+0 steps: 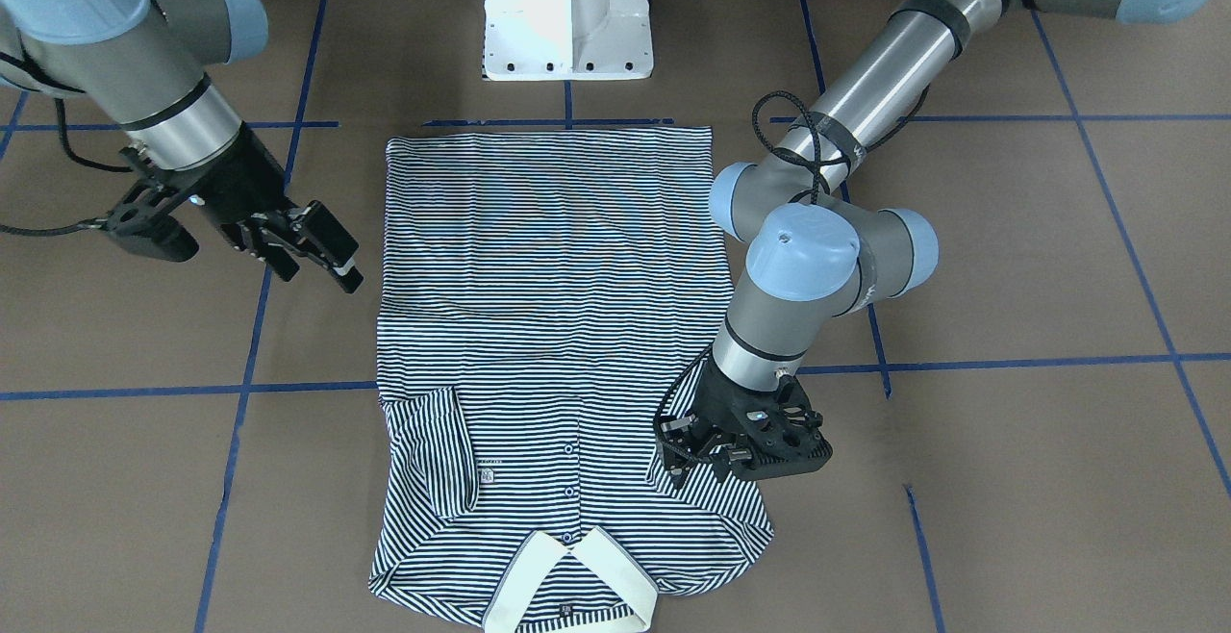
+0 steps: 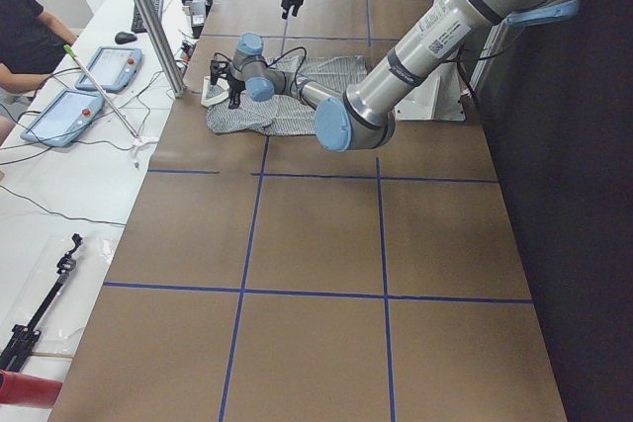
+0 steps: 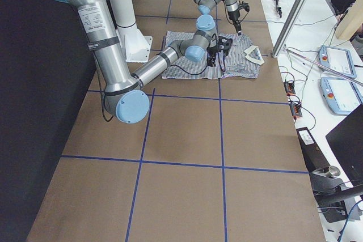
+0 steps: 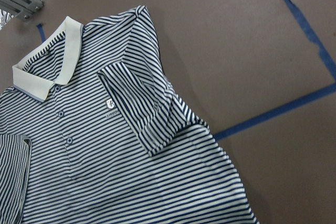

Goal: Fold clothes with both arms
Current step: 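Move the right gripper to the hem corner nearest the robot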

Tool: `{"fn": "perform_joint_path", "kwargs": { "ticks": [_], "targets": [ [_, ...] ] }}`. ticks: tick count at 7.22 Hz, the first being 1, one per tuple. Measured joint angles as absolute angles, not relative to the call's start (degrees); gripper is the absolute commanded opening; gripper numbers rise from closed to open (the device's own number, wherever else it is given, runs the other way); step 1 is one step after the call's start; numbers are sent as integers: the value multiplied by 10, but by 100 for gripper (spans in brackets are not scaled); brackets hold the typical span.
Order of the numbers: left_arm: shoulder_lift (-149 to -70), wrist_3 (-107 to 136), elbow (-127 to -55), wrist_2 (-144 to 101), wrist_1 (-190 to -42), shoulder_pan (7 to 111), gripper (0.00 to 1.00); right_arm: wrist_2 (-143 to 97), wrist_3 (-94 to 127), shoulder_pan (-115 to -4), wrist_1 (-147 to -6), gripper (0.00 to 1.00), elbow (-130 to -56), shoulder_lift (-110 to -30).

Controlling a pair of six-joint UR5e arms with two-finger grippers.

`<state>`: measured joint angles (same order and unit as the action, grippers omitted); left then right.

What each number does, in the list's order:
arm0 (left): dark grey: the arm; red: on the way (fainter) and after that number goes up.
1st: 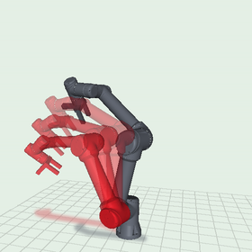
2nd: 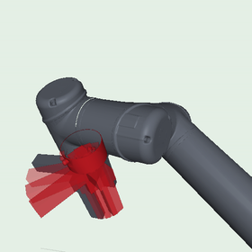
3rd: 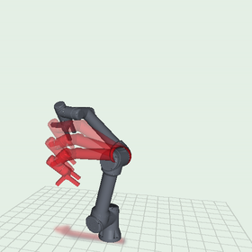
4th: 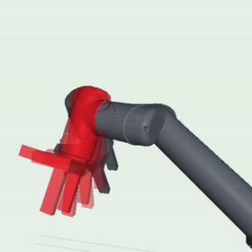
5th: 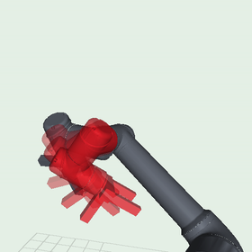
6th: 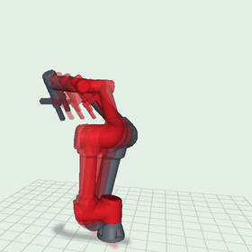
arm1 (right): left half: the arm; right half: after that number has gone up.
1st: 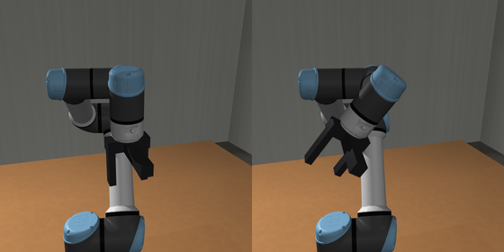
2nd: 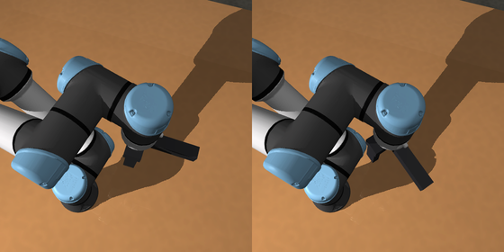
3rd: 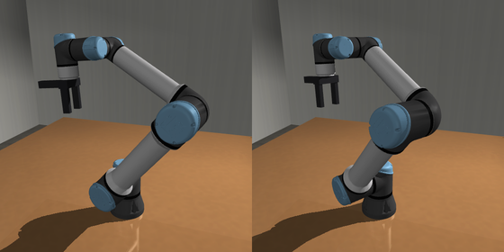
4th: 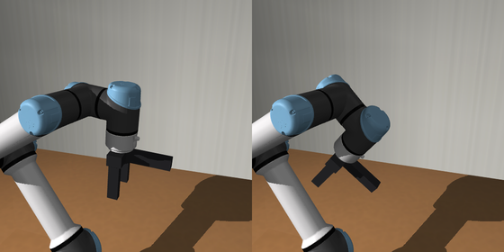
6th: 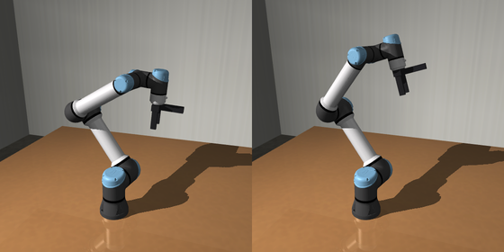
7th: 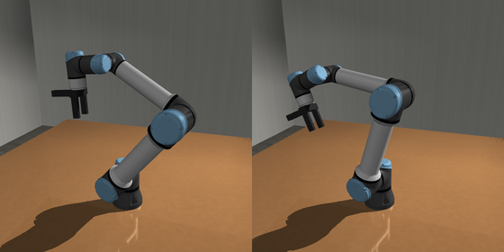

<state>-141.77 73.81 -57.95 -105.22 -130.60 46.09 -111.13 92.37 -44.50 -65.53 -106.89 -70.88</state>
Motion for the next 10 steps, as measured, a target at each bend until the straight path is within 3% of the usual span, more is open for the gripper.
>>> {"fn": "perform_joint_path", "kwargs": {
  "ticks": [3,5,9,10],
  "targets": [
    [-1304,735,-713,-1130,-1331,463,58,-932,1059,-243,-713,95,-1153,-772],
    [-1284,735,-730,-1138,-1340,463,61,-813,1142,-122,-742,90,-1170,-809],
    [-1281,739,-732,-1139,-1341,462,62,-770,1220,-71,-804,84,-1176,-832],
    [-1281,740,-731,-1139,-1341,461,62,-771,1224,-71,-813,75,-1176,-833]
  ]
}}
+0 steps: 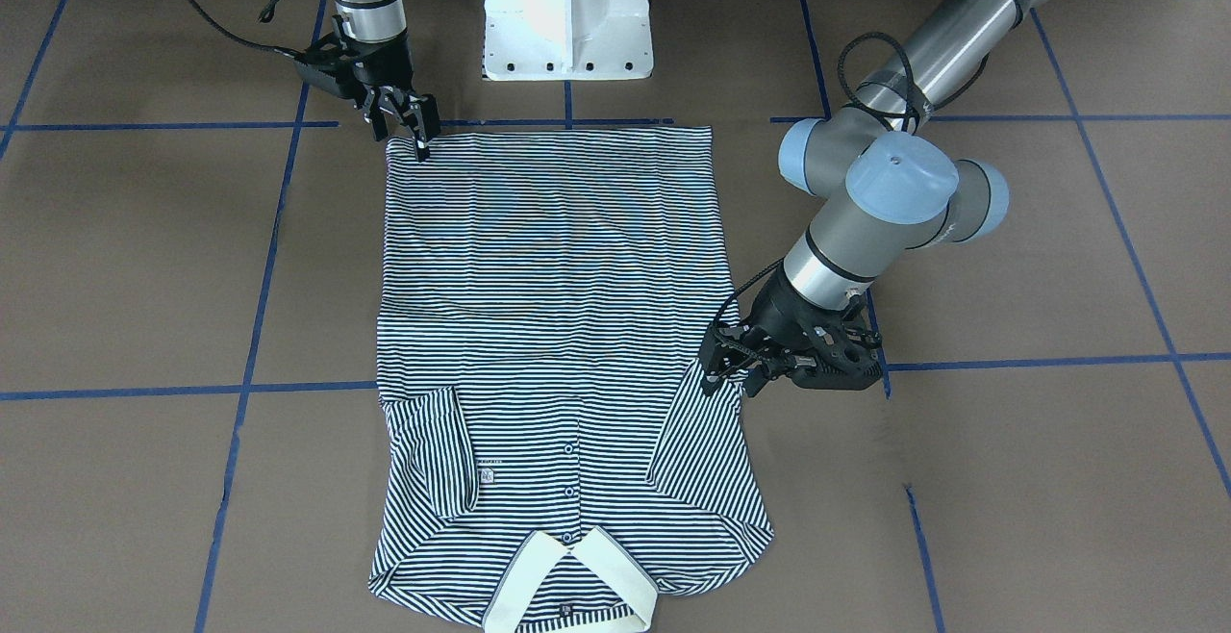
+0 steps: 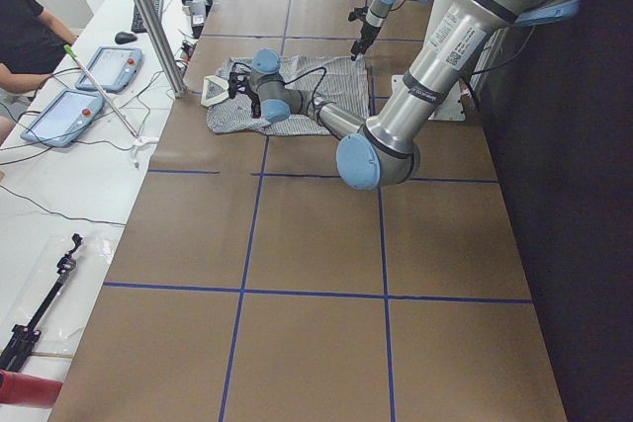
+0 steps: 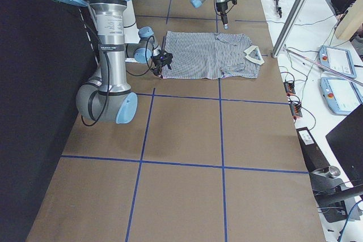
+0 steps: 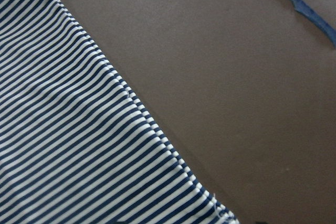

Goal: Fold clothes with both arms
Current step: 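Move the right gripper to the hem corner nearest the robot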

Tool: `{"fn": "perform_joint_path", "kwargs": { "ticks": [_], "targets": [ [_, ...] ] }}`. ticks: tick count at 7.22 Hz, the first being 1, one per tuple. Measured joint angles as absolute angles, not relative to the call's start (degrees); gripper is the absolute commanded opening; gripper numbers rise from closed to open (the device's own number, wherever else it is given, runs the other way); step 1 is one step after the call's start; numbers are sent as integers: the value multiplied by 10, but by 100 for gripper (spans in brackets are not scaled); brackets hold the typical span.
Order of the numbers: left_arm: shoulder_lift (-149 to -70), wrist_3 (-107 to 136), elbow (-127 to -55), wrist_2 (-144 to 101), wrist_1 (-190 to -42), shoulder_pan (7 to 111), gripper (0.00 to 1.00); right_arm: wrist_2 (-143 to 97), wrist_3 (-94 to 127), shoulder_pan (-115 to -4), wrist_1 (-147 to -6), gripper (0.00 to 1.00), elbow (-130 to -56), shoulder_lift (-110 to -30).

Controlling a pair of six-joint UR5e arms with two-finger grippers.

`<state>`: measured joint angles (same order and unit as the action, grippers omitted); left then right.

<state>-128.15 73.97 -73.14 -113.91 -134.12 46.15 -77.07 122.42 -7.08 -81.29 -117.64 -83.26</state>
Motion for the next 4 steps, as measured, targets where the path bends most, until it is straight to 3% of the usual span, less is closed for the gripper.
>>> {"fn": "perform_joint_path", "kwargs": {
  "ticks": [2,3,4],
  "targets": [
    [-1281,740,-731,-1139,-1341,461,62,-772,1230,-70,-818,34,-1175,-833],
    [-1281,740,-731,-1139,-1341,461,62,-772,1231,-70,-818,5,-1174,-834],
    [-1281,740,-731,-1139,-1341,461,62,-772,1231,-70,-819,0,-1173,-835]
  ]
}}
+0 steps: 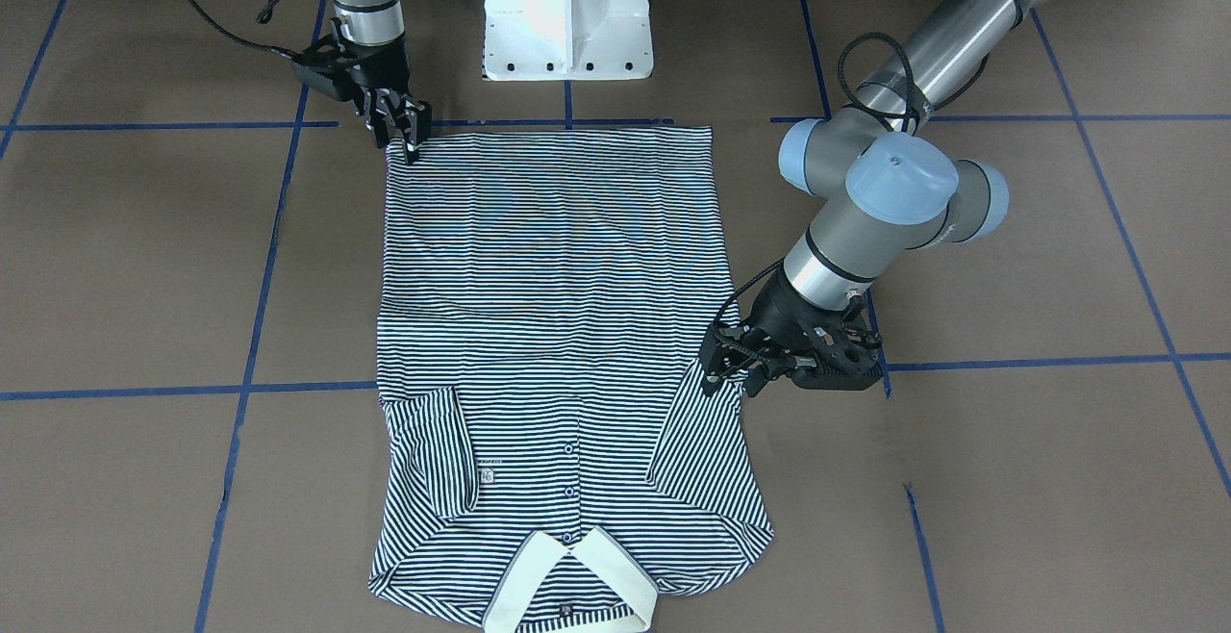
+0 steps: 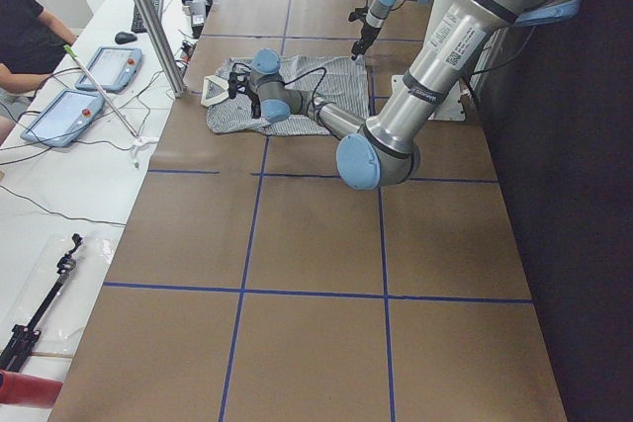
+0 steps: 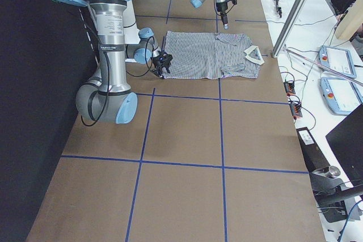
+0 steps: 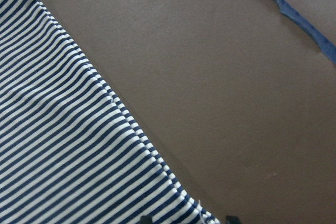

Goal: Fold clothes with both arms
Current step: 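Move the left gripper to the other hem corner nearest the robot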

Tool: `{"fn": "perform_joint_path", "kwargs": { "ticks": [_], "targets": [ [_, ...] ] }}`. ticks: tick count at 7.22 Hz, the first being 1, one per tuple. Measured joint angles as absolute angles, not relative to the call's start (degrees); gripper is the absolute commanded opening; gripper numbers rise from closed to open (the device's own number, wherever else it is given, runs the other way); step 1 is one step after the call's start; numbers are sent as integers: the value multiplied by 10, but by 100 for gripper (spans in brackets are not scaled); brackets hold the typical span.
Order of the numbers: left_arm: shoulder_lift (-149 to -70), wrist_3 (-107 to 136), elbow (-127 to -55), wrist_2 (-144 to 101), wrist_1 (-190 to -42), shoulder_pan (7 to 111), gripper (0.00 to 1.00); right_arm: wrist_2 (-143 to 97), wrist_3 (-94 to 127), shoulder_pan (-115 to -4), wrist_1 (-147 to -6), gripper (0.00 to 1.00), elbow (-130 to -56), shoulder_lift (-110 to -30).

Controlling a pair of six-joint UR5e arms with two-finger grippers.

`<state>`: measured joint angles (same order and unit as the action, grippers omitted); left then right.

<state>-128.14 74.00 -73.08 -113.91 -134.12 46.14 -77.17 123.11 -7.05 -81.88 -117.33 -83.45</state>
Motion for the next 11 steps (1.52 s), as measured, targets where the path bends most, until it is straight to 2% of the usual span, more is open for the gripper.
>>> {"fn": "perform_joint_path", "kwargs": {
  "ticks": [4,5,7,9,11],
  "targets": [
    [-1276,757,-746,-1139,-1337,459,62,-772,1231,-71,-819,0,-1188,-836],
    [-1252,792,-790,-1135,-1335,451,62,-774,1231,-71,-819,0,-1200,-838],
    [-1162,863,-942,-1067,-1299,383,63,-777,1230,-71,-818,0,-1209,-841],
    [-1086,928,-1098,-932,-1150,252,63,-778,1230,-71,-818,0,-1211,-841],
    [-1039,990,-1148,-860,-1075,154,63,-778,1230,-71,-818,0,-1212,-842]
  ]
}}
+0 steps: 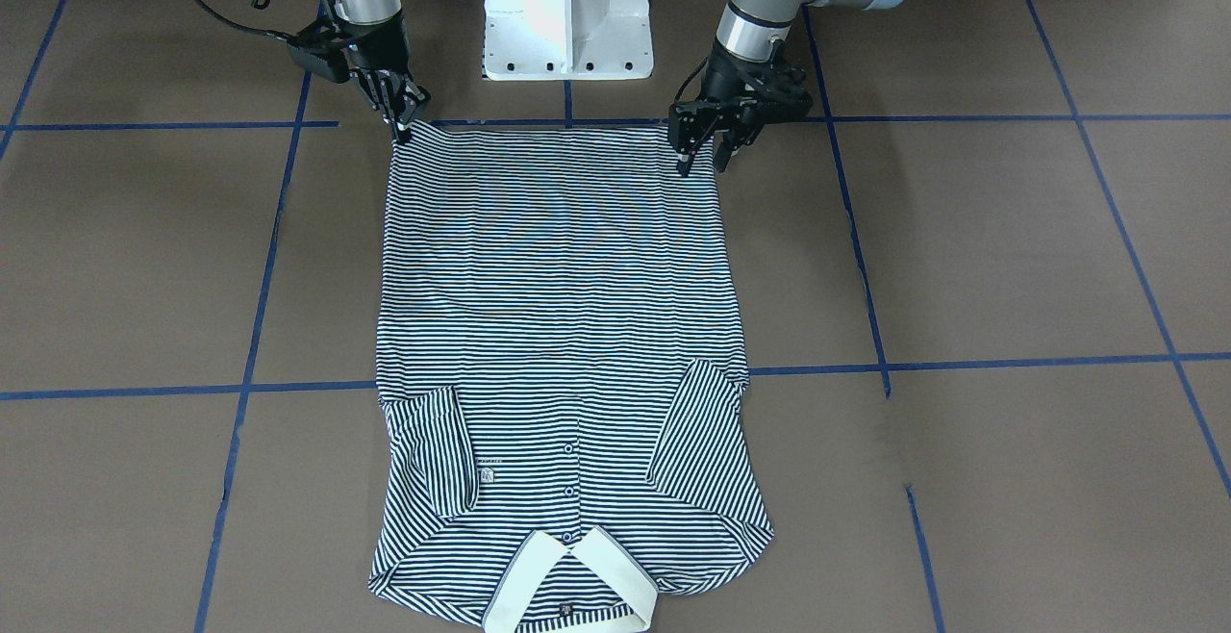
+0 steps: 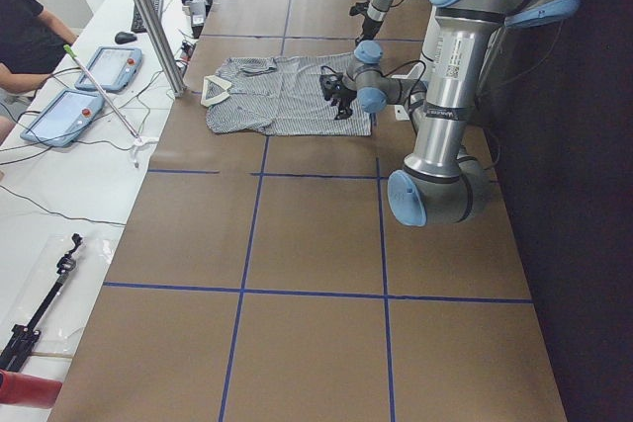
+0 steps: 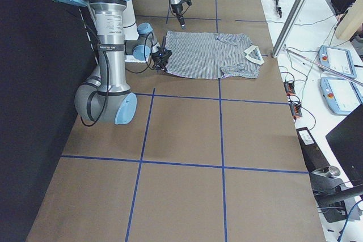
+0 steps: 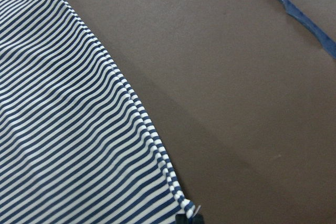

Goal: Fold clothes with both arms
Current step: 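Move the left gripper to the other hem corner nearest the robot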

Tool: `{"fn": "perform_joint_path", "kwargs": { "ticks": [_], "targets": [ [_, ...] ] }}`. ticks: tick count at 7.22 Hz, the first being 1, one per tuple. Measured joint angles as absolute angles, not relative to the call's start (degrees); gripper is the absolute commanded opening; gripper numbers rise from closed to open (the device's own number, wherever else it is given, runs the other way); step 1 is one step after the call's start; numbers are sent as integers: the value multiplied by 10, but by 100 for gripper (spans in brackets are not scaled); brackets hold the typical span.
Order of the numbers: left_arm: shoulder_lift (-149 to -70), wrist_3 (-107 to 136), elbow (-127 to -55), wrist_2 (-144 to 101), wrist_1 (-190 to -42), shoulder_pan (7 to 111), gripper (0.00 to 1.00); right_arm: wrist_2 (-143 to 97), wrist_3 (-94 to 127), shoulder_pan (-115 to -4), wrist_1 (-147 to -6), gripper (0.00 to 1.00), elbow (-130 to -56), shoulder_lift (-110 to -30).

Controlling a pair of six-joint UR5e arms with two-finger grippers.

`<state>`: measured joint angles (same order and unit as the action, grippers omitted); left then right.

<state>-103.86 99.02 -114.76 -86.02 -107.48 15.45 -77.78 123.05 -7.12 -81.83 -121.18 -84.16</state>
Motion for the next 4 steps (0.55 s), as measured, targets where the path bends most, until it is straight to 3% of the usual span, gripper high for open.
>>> {"fn": "perform_joint_path", "kwargs": {
  "ticks": [4],
  "targets": [
    [-1019,1013,-1150,-830,-1060,104,62,-778,1230,-71,-818,0,-1211,-846]
  ]
}}
